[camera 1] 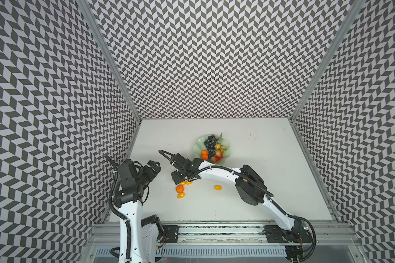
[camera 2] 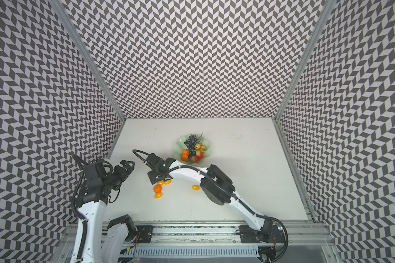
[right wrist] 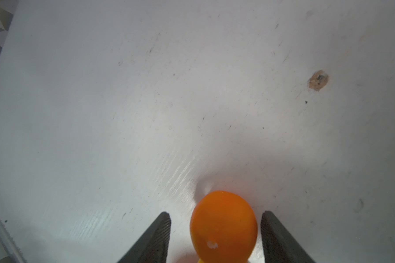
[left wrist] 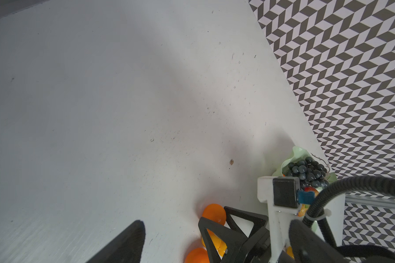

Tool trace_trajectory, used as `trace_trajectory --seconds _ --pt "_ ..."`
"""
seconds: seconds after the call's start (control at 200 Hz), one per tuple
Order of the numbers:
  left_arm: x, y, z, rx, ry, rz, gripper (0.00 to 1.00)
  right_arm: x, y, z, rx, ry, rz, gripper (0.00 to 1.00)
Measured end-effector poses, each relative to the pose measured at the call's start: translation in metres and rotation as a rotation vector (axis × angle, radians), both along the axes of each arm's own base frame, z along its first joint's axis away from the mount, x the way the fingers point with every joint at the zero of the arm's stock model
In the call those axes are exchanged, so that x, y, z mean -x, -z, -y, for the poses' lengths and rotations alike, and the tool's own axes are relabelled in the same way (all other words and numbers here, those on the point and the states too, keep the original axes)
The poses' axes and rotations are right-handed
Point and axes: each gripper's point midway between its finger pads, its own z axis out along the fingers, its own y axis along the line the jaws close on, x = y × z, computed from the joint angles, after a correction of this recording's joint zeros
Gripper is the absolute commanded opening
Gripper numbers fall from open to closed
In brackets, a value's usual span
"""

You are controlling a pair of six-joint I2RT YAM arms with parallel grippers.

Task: Arrange fruit in a fruit bowl
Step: Pick up the fruit from the middle-left of the table.

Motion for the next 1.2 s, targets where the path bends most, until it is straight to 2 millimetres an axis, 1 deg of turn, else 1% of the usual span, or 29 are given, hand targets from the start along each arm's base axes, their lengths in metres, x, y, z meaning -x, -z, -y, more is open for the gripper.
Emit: trace_trajectory --seconds 0.11,0.436,0.611,0.896,0.961,1.102,1.202 --pt "0.000 0.001 0.001 0.002 0.005 0.000 1.00 0.000 0.005 0.002 0.014 0.000 -0.002 0.61" --pt "0.000 0.001 0.000 0.004 0.003 -0.001 1.00 -0.001 0.007 0.002 0.017 0.003 0.001 0.50" --pt "0.000 0.002 0.000 0.006 0.003 -0.005 1.00 -0.001 0.007 0.002 0.019 0.004 0.002 0.45" --pt "-0.001 0.001 0.001 0.009 0.008 -0.001 1.00 -0.001 0.007 0.002 0.021 0.004 0.001 0.42" --pt "-0.001 0.000 0.002 0.011 0.014 0.005 1.00 -0.001 0.007 0.002 0.021 0.004 0.000 0.40" --pt "-0.001 -0.006 0.004 0.002 0.027 0.032 1.00 0.000 0.006 0.003 0.024 0.002 -0.002 0.38" --pt "0.000 -0.011 0.009 -0.008 0.050 0.054 1.00 0.001 -0.001 0.004 0.021 0.001 -0.002 0.37"
